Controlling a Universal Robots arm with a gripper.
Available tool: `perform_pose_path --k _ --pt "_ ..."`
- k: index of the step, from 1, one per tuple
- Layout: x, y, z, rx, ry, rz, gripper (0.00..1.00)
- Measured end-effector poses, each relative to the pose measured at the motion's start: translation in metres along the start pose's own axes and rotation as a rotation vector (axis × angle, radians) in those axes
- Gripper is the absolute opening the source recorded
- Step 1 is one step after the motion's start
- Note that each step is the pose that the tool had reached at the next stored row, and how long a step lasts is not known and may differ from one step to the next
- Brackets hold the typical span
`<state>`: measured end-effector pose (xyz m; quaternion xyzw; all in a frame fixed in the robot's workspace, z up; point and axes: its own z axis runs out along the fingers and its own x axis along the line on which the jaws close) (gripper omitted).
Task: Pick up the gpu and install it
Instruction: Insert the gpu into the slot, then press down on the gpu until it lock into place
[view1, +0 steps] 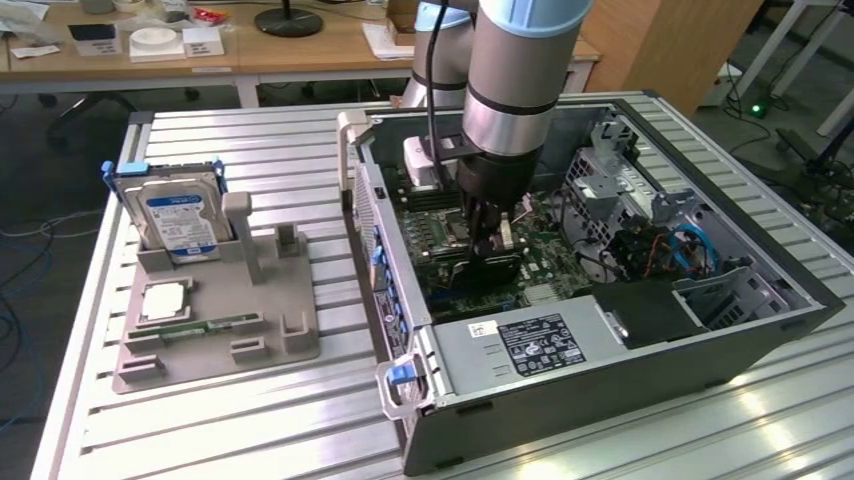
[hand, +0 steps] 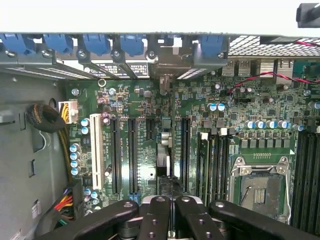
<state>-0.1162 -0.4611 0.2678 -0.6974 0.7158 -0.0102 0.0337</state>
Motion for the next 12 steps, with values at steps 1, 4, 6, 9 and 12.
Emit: perform_pose_path --k 1,4,6,9,12 --pt "0.000 0.0000 0.0000 0.0000 0.0000 0.000 0.11" --pt "0.000 0.0000 0.0000 0.0000 0.0000 0.000 0.11" --pt "0.000 0.0000 0.0000 -0.0001 0.0001 0.000 0.11" --pt "0.000 0.0015 -0.0002 -0.0001 0.0000 0.000 0.11" --pt "0.000 0.0107 -0.0007 -0.0001 -0.0001 0.000 0.11"
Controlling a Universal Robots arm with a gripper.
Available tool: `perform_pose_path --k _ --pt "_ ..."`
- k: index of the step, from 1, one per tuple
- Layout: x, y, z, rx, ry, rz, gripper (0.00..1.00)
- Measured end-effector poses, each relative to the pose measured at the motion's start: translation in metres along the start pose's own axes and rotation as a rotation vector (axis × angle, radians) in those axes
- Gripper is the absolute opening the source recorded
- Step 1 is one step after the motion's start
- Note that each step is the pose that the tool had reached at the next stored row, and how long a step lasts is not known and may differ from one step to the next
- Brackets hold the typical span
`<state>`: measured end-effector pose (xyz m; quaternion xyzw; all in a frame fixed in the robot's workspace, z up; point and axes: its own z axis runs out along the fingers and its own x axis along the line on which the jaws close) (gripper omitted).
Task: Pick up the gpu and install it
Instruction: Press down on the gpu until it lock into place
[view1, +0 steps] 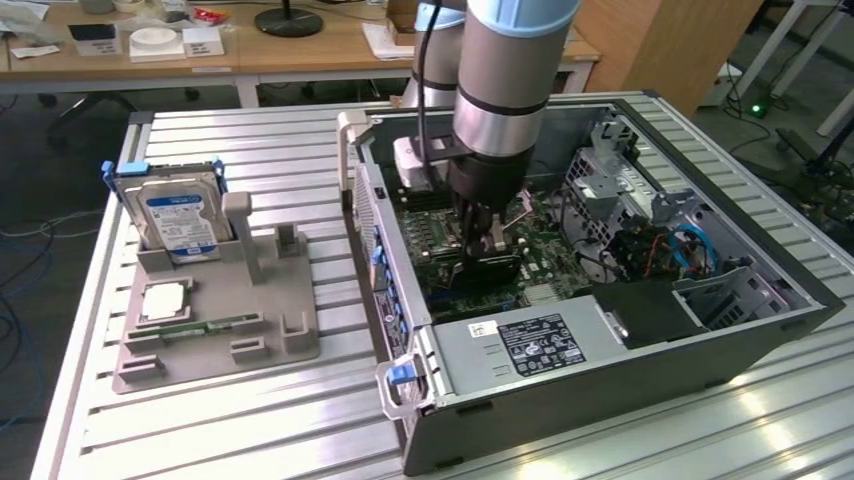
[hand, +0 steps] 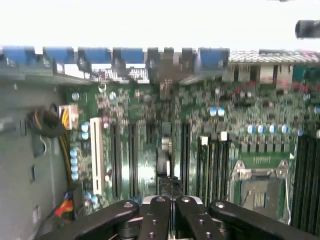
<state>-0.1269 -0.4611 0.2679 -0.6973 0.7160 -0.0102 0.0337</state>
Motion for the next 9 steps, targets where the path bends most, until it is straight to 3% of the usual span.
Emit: perform_pose_path --k 5,9 --pt "0.000 0.0120 -0.0006 -0.0002 0.0016 0.000 0.11" --pt "0.000 0.0134 -0.0042 -0.0060 0.0051 0.000 0.11"
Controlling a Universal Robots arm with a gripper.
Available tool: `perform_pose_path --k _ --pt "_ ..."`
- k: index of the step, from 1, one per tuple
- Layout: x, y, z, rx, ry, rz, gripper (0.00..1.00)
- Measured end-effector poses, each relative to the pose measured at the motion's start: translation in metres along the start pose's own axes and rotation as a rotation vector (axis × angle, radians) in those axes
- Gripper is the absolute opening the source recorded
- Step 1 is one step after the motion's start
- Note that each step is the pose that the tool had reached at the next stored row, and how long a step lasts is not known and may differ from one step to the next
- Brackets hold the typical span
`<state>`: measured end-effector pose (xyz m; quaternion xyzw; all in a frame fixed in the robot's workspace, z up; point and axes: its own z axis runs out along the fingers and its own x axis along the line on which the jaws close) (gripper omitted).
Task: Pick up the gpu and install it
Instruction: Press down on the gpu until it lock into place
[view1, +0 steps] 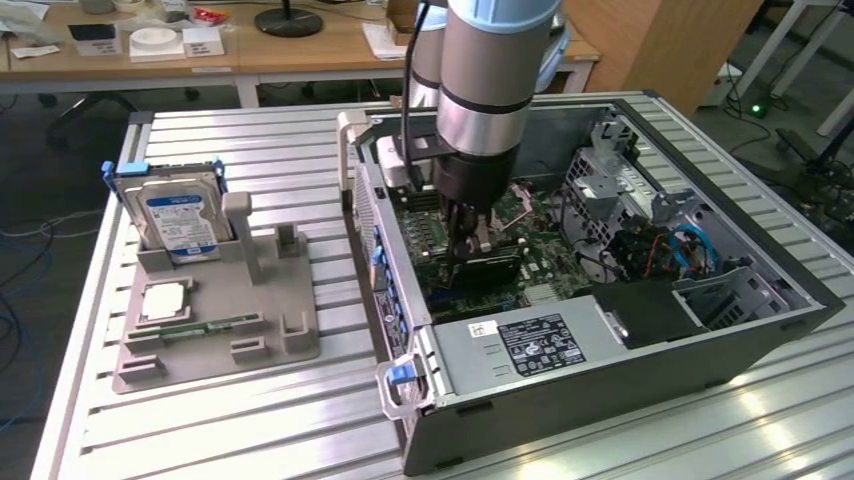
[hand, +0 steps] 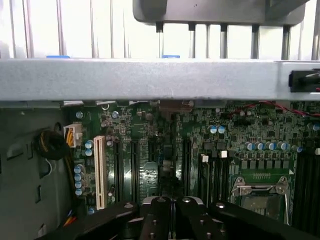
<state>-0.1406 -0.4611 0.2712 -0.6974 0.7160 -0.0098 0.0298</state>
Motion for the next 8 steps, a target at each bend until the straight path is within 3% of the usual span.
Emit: perform_pose_path --k 4,8 --pt "0.000 -0.0002 -0.0059 -0.0088 -0.0013 0.000 0.11" --pt "-0.001 -0.0004 -0.0119 -0.0238 -0.0009 0.001 0.11"
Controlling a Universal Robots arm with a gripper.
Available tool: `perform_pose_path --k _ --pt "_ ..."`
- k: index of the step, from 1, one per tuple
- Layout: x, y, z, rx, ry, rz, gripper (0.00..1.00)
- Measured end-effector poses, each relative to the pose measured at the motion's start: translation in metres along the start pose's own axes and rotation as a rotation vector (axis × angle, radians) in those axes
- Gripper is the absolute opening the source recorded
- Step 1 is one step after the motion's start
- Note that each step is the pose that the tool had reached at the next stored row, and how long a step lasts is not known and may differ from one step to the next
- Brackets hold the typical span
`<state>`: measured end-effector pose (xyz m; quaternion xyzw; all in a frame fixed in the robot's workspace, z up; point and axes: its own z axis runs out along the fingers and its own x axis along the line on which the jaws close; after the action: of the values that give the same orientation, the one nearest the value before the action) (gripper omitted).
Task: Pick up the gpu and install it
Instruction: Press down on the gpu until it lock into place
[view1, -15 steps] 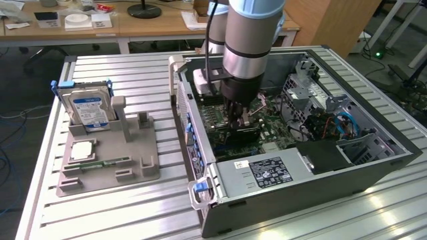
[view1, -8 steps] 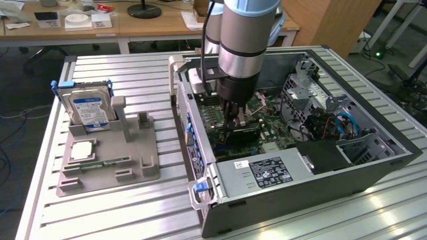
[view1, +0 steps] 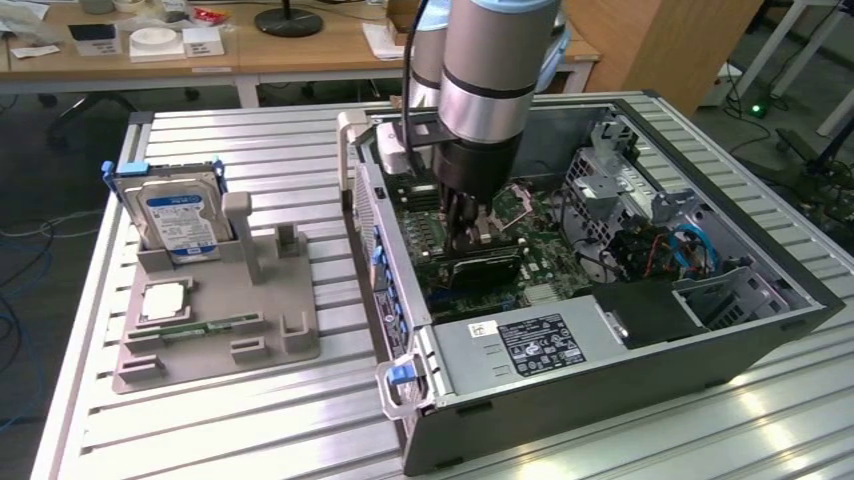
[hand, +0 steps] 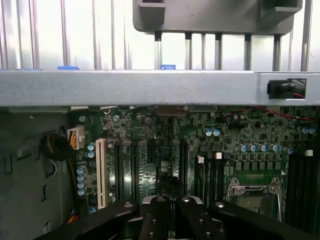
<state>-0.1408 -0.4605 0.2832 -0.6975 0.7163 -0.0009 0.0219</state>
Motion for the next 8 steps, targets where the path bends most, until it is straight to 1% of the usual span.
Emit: perform_pose_path --k 2,3,5,7,8 --pt "0.000 0.0001 -0.0015 -0.0066 -0.0001 0.000 0.11" --pt "0.000 0.0003 -0.0016 -0.0081 -0.0006 0.001 0.11" --pt "0.000 0.0018 -0.0019 -0.0096 -0.0005 0.001 0.11" --pt "0.000 0.0063 -0.0020 -0.0097 -0.0005 0.000 0.11" --pt "0.000 0.0100 -0.0021 -0.0098 -0.0005 0.000 0.11"
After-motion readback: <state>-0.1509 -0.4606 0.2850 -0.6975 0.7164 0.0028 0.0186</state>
